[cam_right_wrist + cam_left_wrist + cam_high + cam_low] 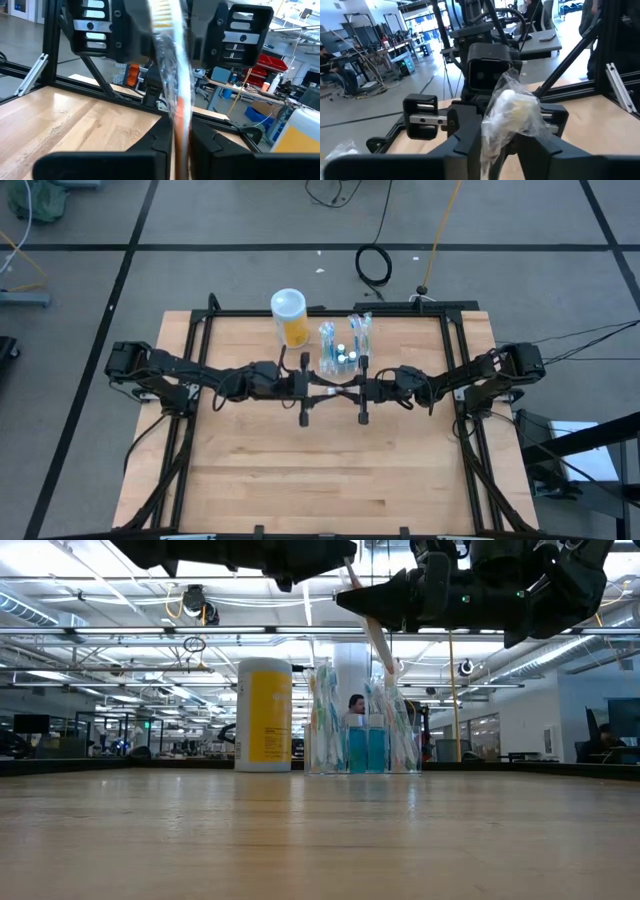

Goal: Pick & Place toothbrushing station
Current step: Put the orange toothbrush into the transparent organizer

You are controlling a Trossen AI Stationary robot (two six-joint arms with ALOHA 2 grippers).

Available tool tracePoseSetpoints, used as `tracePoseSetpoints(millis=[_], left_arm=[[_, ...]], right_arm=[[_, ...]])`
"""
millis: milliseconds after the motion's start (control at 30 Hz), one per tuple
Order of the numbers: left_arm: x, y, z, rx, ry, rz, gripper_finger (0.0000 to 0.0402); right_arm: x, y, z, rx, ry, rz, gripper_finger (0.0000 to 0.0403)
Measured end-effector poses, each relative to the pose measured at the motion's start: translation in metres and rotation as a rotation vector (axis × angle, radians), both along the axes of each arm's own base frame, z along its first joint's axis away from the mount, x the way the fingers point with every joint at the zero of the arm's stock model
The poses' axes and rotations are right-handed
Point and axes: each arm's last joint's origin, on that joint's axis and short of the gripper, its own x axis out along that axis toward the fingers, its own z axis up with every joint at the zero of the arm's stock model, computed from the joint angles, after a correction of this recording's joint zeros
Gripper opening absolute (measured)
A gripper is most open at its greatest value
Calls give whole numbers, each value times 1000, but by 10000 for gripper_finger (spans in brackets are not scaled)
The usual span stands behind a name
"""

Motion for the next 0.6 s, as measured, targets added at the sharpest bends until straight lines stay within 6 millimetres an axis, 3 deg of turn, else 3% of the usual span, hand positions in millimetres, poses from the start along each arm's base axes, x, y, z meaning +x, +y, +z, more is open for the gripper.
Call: tracePoseSetpoints(millis=[400,600], left_arm=[[0,6,-2,-25,17,117,31],[0,7,-5,-47,46,135,13]], right_arm=[[0,-1,-1,-3,14,-18,40],[0,-2,-4,4,41,-75,43]])
